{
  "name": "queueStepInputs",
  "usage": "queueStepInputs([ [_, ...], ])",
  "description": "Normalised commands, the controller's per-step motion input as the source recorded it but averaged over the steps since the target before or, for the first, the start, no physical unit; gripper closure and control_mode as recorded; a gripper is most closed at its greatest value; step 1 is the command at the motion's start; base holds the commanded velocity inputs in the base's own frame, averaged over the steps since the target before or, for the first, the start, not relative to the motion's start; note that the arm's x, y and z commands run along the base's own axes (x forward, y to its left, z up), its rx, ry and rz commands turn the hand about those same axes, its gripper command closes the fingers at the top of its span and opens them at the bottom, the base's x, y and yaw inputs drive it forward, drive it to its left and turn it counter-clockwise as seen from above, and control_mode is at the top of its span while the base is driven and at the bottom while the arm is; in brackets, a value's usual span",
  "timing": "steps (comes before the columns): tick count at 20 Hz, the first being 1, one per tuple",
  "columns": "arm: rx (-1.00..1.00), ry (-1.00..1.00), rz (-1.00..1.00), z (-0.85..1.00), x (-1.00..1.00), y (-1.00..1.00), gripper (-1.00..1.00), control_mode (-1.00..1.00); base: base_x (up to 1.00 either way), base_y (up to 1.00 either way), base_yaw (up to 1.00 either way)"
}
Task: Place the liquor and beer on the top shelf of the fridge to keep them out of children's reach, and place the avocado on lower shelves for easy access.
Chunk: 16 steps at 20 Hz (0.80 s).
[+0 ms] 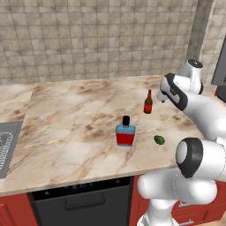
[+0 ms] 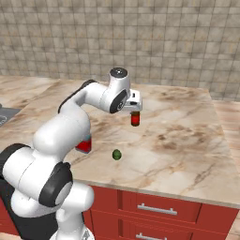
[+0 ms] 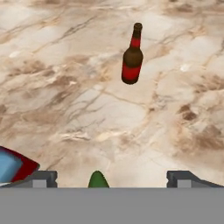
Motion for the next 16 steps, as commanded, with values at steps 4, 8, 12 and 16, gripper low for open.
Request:
queueStepInputs([
  [4, 0.0, 0.0, 0.0, -0.17, 0.49, -0.03, -1.0, -1.0, 0.0, 0.0, 0.0],
  [8, 0.01, -0.02, 0.0, -0.22, 0.46, -0.05, -1.0, -1.0, 0.0, 0.0, 0.0],
  [12, 0.01, -0.03, 0.0, -0.25, 0.41, -0.01, -1.0, -1.0, 0.0, 0.0, 0.0],
  [16, 0.01, -0.07, 0.0, -0.25, 0.3, 0.0, -1.0, -1.0, 0.0, 0.0, 0.0],
])
